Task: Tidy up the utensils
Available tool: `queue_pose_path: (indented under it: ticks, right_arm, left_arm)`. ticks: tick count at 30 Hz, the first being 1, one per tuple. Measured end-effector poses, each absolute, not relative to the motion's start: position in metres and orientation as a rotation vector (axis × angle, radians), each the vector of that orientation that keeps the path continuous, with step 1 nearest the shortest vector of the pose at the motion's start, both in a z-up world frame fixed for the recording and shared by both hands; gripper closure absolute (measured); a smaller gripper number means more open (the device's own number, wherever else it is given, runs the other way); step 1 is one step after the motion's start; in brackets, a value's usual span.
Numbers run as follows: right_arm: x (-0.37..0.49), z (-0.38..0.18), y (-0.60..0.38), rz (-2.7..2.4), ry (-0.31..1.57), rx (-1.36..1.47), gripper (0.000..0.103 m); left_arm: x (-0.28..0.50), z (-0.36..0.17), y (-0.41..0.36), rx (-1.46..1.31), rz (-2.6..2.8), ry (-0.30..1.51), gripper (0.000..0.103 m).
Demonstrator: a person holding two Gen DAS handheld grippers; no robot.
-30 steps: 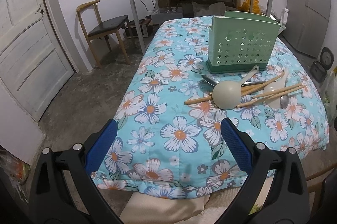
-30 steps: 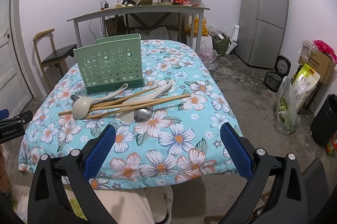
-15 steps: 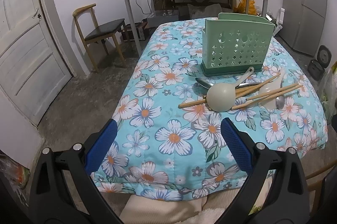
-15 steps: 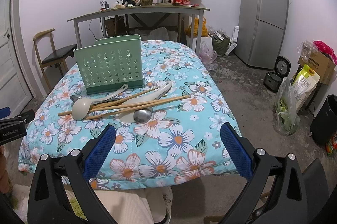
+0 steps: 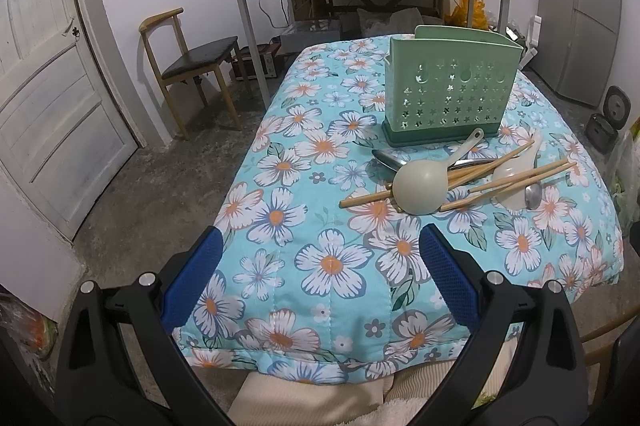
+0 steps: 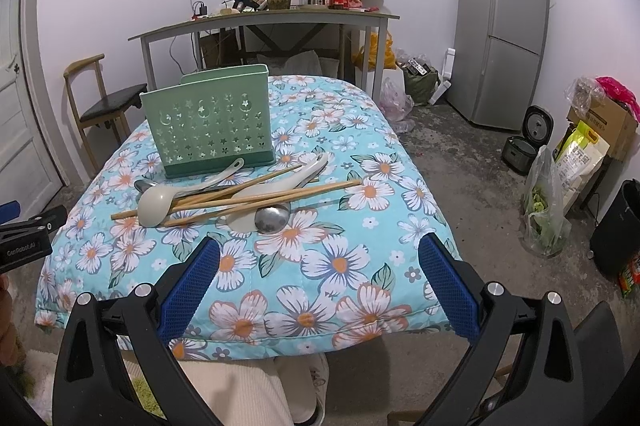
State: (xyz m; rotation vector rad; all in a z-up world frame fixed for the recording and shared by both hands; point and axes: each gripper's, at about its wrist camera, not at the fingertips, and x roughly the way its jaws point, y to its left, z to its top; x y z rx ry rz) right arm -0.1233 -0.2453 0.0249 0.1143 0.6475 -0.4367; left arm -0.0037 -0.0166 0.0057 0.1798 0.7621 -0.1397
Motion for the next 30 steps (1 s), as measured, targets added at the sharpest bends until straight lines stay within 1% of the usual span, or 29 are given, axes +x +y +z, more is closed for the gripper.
queue_pose_path:
  ticks: [30]
  right_arm:
    - [-0.1226,0.0243,-0.2448,-0.439,0.648,0.114,0.006]
  left_arm:
    - [-0.0020,0.0052,-0.0149,0.180,-0.136,0.770,0.008]
